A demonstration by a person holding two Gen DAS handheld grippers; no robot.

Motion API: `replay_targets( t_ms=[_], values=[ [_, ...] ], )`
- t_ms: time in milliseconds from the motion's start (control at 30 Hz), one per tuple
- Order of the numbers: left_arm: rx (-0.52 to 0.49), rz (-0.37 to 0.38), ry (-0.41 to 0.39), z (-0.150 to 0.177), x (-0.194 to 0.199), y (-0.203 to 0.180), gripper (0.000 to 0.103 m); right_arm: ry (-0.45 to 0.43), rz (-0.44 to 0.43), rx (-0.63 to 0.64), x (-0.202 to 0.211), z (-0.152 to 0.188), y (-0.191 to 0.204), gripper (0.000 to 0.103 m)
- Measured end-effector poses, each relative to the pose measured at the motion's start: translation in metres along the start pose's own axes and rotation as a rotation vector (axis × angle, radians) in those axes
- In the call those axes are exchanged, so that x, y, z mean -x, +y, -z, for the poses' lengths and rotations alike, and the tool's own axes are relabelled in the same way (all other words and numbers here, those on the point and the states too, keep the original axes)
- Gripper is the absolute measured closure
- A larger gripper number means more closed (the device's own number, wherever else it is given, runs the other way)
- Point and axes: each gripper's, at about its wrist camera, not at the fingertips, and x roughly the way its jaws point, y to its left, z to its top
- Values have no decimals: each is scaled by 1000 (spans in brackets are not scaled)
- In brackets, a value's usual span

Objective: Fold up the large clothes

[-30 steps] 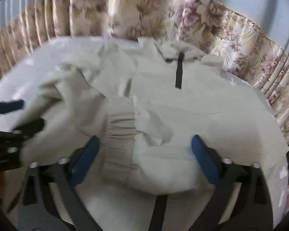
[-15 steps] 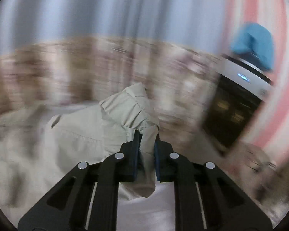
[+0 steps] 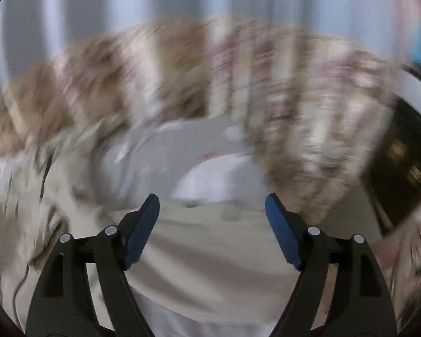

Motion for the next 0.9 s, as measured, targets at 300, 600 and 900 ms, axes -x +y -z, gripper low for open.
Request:
replay_targets(
  t_ms=[300,600,900],
  values=[
    [-2,-7,1,-35,-28,-8,18,253,-298,130,-127,-41,128,39],
    [-39,12,38,-62,-73,-17,18,329,-293,238,-149,-66,173,101],
    [-27,5,-12,-79,-81,-20,18,180,-158,230,-155,-106,174,101]
  ],
)
